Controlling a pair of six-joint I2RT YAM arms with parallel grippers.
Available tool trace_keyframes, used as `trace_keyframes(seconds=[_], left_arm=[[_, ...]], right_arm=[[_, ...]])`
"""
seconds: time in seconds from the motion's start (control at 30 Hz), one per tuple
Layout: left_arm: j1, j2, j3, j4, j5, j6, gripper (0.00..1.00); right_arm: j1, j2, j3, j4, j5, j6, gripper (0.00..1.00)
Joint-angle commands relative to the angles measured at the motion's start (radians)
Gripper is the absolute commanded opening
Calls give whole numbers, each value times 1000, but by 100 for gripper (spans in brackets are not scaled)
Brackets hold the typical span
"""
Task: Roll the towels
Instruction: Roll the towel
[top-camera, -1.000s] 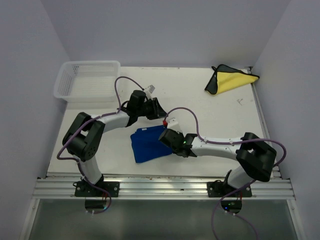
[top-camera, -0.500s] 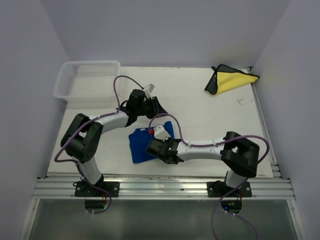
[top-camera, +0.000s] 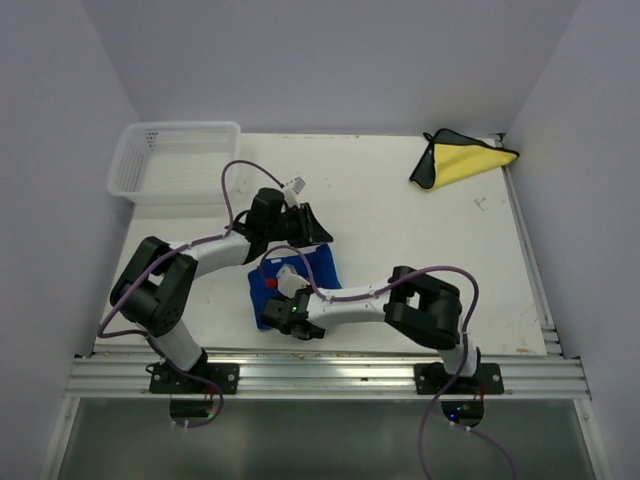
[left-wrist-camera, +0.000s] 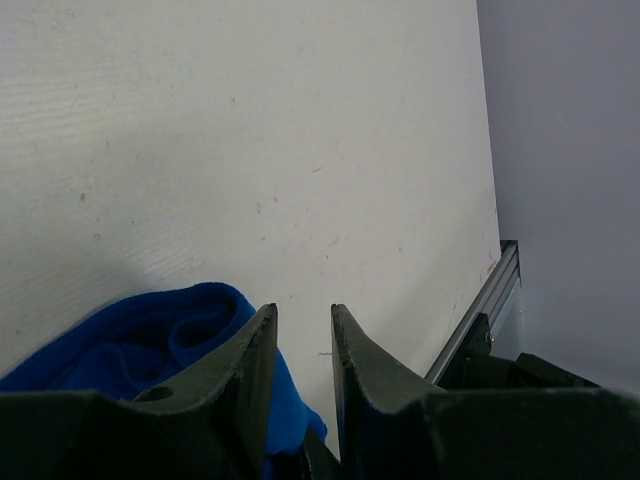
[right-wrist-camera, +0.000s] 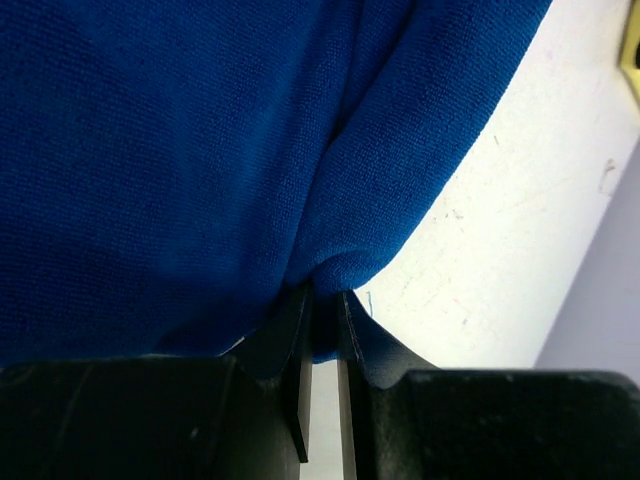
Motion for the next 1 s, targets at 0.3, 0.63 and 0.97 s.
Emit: trace_keyframes(seconds=[0.3, 0.63, 0.97], left_arm=[[-53, -40, -88, 86, 36, -2, 31], [-70, -129, -97, 25, 4, 50, 30], [-80, -26, -63, 25, 85, 179, 31]], right_arm=[[35, 178, 158, -177, -52, 10, 0], [35, 232, 196, -197, -95, 20, 0], [35, 264, 235, -201, -116, 10, 0]])
